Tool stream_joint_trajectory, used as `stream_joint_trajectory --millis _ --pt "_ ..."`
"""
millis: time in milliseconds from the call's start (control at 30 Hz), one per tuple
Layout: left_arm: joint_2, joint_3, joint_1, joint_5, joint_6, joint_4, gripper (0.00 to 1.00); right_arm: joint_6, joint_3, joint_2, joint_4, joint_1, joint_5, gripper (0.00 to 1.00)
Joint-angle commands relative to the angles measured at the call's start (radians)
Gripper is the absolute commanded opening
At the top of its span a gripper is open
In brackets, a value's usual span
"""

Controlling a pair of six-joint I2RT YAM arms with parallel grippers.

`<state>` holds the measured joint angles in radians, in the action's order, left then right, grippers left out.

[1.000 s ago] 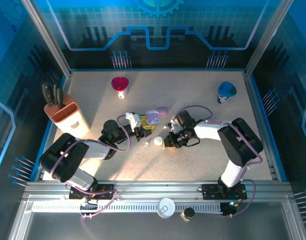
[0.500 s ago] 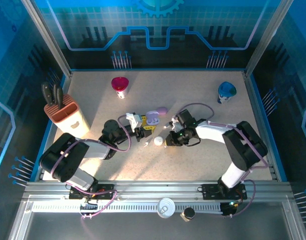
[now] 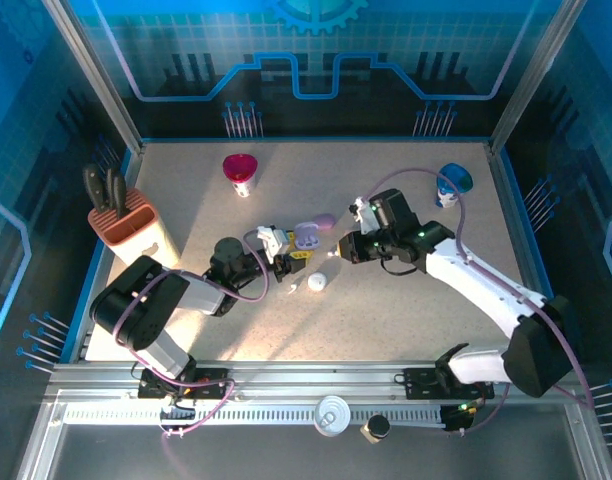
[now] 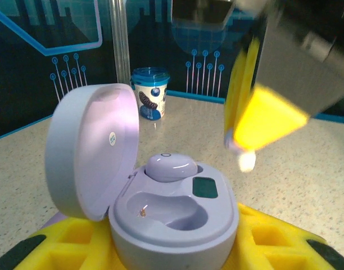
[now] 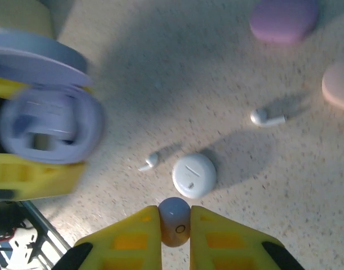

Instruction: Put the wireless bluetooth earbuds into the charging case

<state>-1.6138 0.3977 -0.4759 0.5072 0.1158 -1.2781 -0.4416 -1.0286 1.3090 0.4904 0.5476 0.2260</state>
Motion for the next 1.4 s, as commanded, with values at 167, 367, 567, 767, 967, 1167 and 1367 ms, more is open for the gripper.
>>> stream_joint_trajectory --millis 167,367,567,767,967,1167,1367 --pt "0.042 0.021 0.003 -0.031 0.110 0.106 0.37 0.055 -0.159 -0.005 0.096 0.071 -0.017 0.13" --pt "0.059 0.011 0.001 -0.040 0.127 0.125 0.38 0.064 -0.255 0.088 0.090 0.124 -0.025 0.13" --pt "0.068 -0.002 -0.001 -0.039 0.121 0.113 0.38 0.079 -0.334 0.186 0.113 0.162 -0.051 0.13" --pt "0.074 -0.004 -0.001 -0.037 0.117 0.113 0.38 0.085 -0.368 0.252 0.118 0.182 -0.051 0.13" --pt "0.073 -0.005 -0.001 -0.035 0.113 0.111 0.38 0.090 -0.376 0.297 0.110 0.185 -0.046 0.13" --pt "0.080 -0.006 0.000 -0.034 0.112 0.119 0.38 0.093 -0.374 0.327 0.108 0.186 -0.045 0.13" --pt "0.072 0.001 -0.001 -0.034 0.112 0.119 0.38 0.079 -0.373 0.342 0.098 0.188 -0.017 0.18"
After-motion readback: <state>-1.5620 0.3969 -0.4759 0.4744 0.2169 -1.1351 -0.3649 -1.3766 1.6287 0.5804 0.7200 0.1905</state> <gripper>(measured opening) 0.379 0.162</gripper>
